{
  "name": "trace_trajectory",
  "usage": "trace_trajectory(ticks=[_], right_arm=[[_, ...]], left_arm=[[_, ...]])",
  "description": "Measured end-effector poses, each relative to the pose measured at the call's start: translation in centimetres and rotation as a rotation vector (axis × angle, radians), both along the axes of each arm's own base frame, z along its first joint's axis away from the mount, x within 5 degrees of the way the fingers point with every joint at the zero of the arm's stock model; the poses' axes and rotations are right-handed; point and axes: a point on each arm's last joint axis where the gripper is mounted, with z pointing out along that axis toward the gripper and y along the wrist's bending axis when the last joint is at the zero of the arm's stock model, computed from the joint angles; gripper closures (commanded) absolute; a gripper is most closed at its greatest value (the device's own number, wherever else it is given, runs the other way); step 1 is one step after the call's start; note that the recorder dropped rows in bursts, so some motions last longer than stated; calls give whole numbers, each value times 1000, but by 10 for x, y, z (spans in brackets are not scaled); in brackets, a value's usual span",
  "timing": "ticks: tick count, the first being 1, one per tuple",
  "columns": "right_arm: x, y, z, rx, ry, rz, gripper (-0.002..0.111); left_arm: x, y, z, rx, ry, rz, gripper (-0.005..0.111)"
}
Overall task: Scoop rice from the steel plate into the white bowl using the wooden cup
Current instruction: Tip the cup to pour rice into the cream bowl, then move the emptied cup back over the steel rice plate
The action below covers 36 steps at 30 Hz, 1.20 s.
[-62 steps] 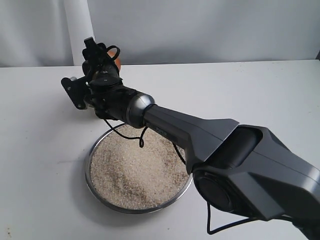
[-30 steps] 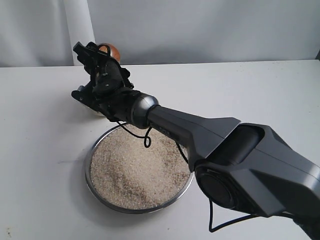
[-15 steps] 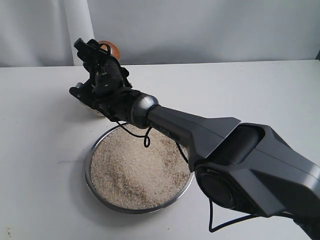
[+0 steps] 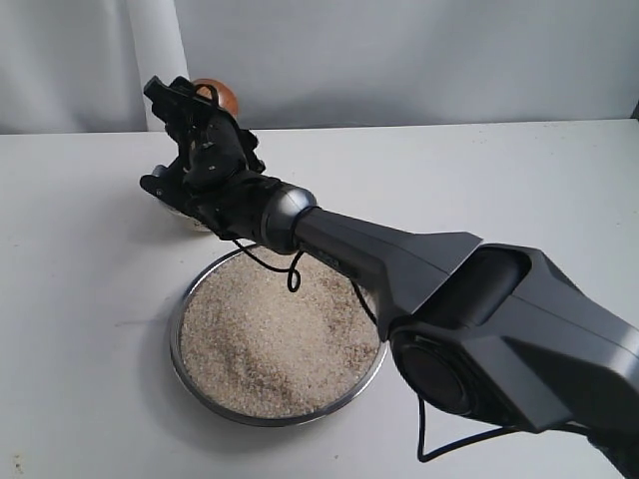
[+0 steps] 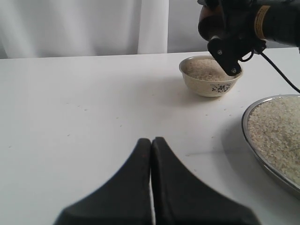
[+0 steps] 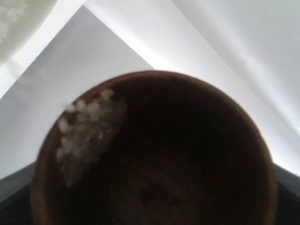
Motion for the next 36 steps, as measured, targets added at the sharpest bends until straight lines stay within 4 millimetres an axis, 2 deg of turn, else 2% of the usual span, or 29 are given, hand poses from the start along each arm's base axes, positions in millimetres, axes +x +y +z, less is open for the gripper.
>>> trace_trajectory(ticks=[5, 13, 16, 21, 26, 31, 36], right_arm=[[-1, 1, 16, 42, -6, 18, 108], [-4, -1, -1, -20, 30, 25, 108], [-4, -1, 1, 20, 40, 22, 108], [-6, -3, 23, 192, 91, -1, 108], [-11, -6, 47, 427, 239, -52, 108], [-22, -11, 73, 605, 448, -111, 108], [-35, -22, 88, 654, 698, -213, 108]], left_arm=[[0, 0, 0, 0, 0, 0, 107], [0, 0, 0, 0, 0, 0, 107], [0, 0, 0, 0, 0, 0, 107], [0, 0, 0, 0, 0, 0, 107], [0, 0, 0, 0, 0, 0, 107], [0, 0, 0, 0, 0, 0, 107], [0, 0, 0, 0, 0, 0, 107]])
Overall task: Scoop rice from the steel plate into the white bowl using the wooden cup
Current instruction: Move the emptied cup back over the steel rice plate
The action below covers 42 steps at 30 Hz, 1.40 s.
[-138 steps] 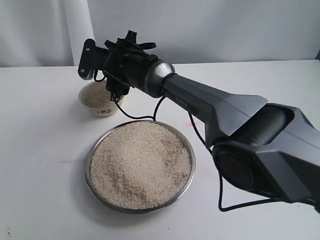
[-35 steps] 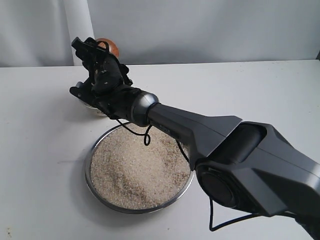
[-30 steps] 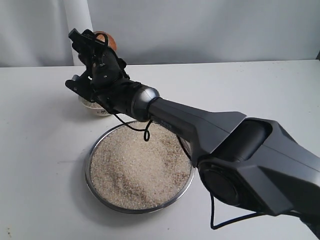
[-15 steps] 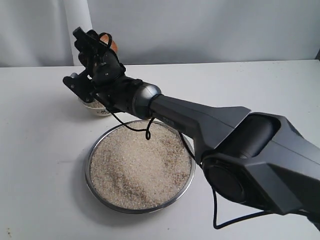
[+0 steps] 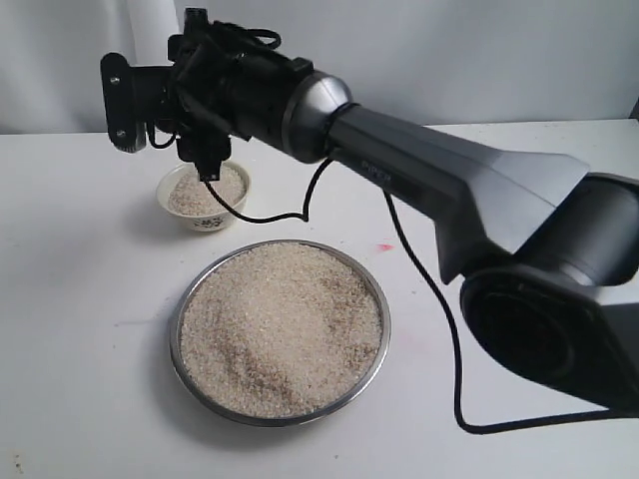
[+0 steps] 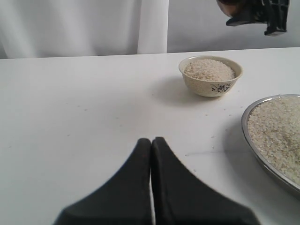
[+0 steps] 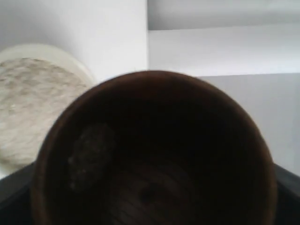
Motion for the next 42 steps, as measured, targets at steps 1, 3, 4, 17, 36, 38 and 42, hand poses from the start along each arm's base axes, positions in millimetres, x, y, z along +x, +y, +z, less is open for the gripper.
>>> trace_trajectory(ticks=[1, 3, 4, 17, 36, 38, 42], right_arm=[[-3, -3, 2, 1, 58, -11, 108], [-7, -11, 4, -10, 157, -40, 108], [-10, -14, 6, -20, 190, -51, 108], [-42, -55, 58, 6, 512, -134, 108], [-73, -94, 30, -121, 656, -288, 108], [-74, -95, 22, -136, 674, -300, 108], [-81, -105, -8, -239, 726, -326, 108]], left_arm=[[0, 0, 0, 0, 0, 0, 107], [0, 0, 0, 0, 0, 0, 107], [0, 0, 0, 0, 0, 0, 107], [0, 0, 0, 0, 0, 0, 107], [0, 0, 0, 0, 0, 0, 107], [0, 0, 0, 0, 0, 0, 107], [0, 0, 0, 0, 0, 0, 107]])
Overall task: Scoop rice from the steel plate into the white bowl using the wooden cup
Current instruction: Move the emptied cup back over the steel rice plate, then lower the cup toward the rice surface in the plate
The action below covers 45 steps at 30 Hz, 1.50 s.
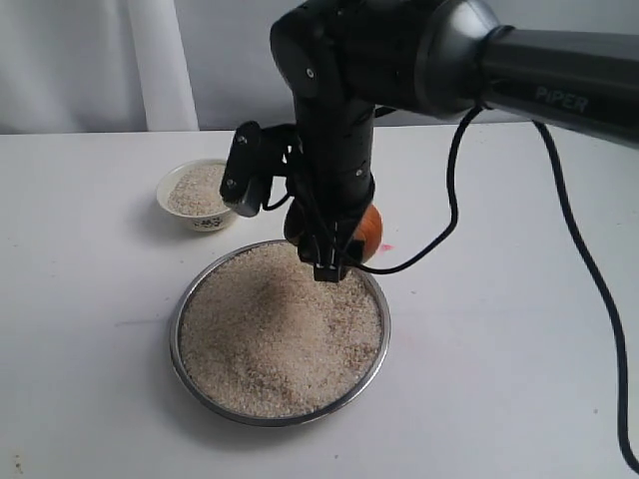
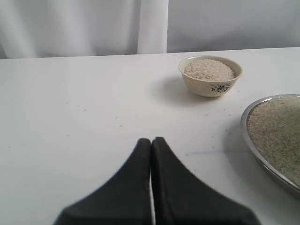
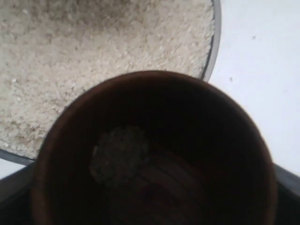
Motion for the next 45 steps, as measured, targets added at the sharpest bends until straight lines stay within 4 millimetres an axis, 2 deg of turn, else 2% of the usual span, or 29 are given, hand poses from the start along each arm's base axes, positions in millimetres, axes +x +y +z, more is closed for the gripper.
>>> trace_trajectory(ticks=[2, 10, 19, 27, 39, 45], right_arm=[[-2, -2, -6, -17, 17, -7, 108], [-3, -1, -6, -15, 10, -40, 108], [-20, 20, -4, -72, -55, 49, 108], [-22, 22, -4, -70, -61, 36, 108], [-28, 26, -6, -13, -1, 13, 108], [-33, 31, -6, 61, 84, 23, 108]], left_arm=[[0, 0, 0, 0, 0, 0, 107], [0, 0, 0, 0, 0, 0, 107], [0, 0, 0, 0, 0, 0, 107], [0, 0, 0, 0, 0, 0, 107], [0, 0, 0, 0, 0, 0, 107], [0, 0, 0, 0, 0, 0, 107]])
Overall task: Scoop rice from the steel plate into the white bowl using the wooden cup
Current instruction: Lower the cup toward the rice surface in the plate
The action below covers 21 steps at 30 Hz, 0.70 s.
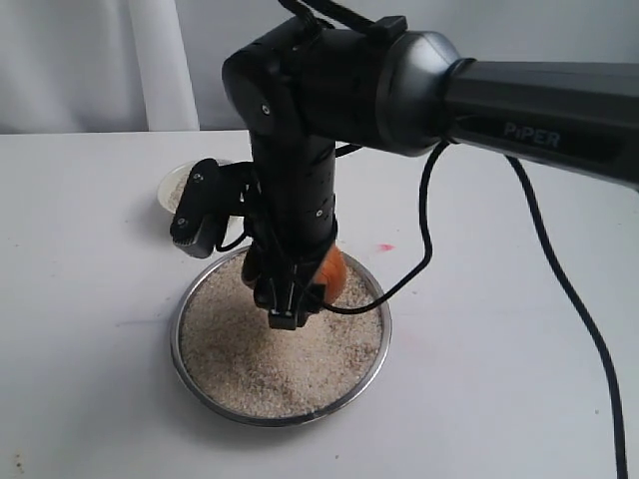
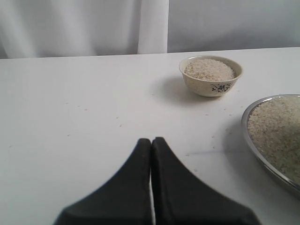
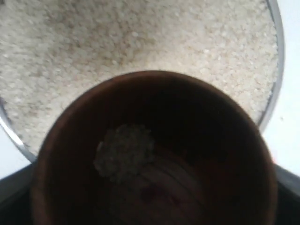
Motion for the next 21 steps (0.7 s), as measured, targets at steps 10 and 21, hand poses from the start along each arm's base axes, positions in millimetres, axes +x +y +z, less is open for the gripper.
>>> trace_trajectory(ticks=[10, 21], right_arm=[[-4, -58, -12, 84, -99, -29, 108], [-16, -66, 4, 162, -130, 2, 108]], left_arm=[[0, 0, 0, 0, 0, 0, 107], [0, 0, 0, 0, 0, 0, 107]])
